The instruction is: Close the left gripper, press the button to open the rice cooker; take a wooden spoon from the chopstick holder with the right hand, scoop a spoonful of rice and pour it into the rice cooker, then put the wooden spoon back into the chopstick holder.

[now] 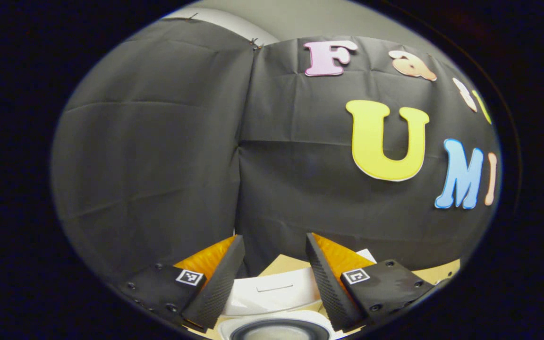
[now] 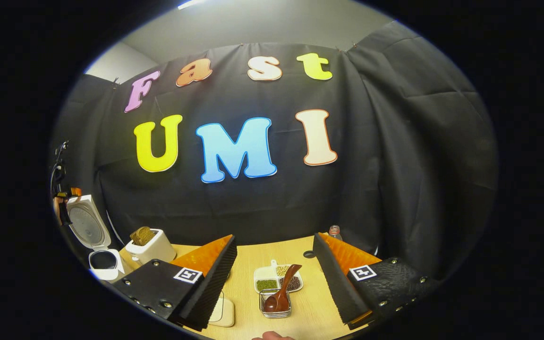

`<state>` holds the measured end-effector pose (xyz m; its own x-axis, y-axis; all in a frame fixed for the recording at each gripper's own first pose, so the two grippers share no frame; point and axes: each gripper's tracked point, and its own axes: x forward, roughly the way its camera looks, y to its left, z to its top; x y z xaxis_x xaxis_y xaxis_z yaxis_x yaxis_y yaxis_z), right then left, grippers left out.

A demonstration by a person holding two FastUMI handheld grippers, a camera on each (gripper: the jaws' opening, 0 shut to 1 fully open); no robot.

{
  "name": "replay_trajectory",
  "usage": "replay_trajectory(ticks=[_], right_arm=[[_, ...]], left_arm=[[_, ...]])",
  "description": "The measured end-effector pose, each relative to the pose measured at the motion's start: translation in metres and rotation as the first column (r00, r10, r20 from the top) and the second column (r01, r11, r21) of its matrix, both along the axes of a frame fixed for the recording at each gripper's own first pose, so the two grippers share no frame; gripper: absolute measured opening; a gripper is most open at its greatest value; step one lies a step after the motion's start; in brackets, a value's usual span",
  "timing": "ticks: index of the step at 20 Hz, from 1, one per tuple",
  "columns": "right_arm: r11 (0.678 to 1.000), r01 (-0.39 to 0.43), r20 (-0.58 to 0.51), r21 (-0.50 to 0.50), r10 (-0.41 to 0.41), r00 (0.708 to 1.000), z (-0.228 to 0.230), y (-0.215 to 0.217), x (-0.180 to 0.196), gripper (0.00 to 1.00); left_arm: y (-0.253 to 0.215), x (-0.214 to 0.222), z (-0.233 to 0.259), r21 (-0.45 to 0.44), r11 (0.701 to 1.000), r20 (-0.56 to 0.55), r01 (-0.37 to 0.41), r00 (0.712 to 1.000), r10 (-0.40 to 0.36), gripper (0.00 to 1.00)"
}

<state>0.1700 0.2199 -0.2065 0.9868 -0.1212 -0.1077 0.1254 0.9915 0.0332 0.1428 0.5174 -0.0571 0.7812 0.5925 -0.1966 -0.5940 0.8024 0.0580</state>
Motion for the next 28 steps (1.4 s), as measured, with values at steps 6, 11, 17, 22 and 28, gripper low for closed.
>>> replay_trajectory(ticks=[6, 11, 17, 22, 28], right_arm=[[0.999, -0.041, 0.005, -0.033, 0.041, 0.999, 0.004, 0.013, 0.005, 0.98], [0.991, -0.100, 0.010, -0.084, 0.102, 0.995, 0.010, 0.030, 0.002, 0.98], [0.984, -0.146, -0.007, -0.104, 0.146, 0.989, 0.008, 0.039, -0.001, 0.98], [0.981, -0.170, -0.014, -0.092, 0.170, 0.985, 0.009, 0.046, 0.001, 0.98], [0.979, -0.181, -0.033, -0.094, 0.178, 0.983, 0.003, 0.048, -0.002, 0.98]], left_arm=[[-0.035, -0.029, -0.007, 0.039, 0.999, 0.026, 0.024, 0.999, -0.025, 0.90], [-0.068, -0.052, -0.019, 0.063, 0.997, 0.037, 0.039, 0.998, -0.042, 0.90], [-0.112, -0.084, -0.052, 0.054, 0.995, 0.033, 0.078, 0.996, -0.080, 0.94], [-0.141, -0.107, -0.088, 0.006, 0.995, 0.008, 0.096, 0.995, -0.096, 0.90], [-0.162, -0.126, -0.127, -0.064, 0.993, -0.041, 0.104, 0.993, -0.107, 0.87]])
